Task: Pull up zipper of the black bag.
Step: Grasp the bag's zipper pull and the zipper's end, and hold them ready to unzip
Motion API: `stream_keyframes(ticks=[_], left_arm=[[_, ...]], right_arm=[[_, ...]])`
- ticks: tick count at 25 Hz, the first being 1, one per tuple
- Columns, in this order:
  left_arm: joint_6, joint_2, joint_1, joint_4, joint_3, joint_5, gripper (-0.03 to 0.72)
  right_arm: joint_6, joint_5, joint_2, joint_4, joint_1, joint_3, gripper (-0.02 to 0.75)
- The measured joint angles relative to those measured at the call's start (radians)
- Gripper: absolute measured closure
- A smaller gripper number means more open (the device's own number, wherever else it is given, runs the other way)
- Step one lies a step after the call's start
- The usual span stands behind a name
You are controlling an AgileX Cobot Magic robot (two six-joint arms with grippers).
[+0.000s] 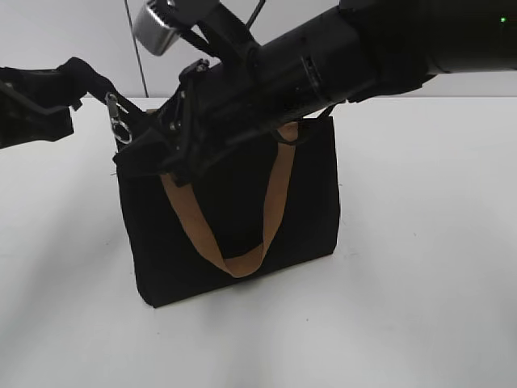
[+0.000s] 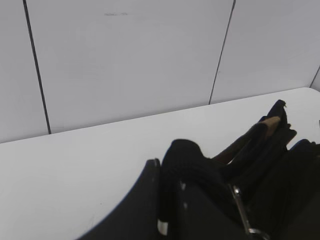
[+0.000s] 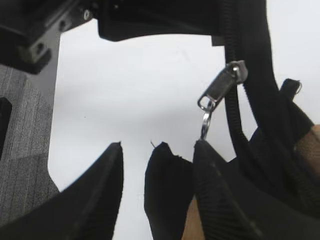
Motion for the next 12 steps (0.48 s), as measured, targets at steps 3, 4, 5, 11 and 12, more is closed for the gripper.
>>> stream_keyframes(ticks=[3,4,5,11,12], left_arm=[[0.000,0.000,0.000,0.000,0.000,0.000,0.676],[0.000,0.000,0.000,0.000,0.000,0.000,0.676],[0.000,0.000,0.000,0.000,0.000,0.000,0.676],[0.000,0.000,0.000,0.000,0.000,0.000,0.676],[0.000,0.000,0.000,0.000,0.000,0.000,0.676]], right_arm=[[0.000,-0.009,0.021,0.016,0.000,-0.002,0.378],[0.000,-0.011,0.026,0.026,0.000,-0.003,0.378],[0.000,-0.019,0.030,0.037,0.000,-0.003,0.378],[-0.018,-0.061,0.035,0.093,0.000,-0.003,0.391],[-0.023,-0.061,0.036,0.099,0.000,-0.003,0.405]])
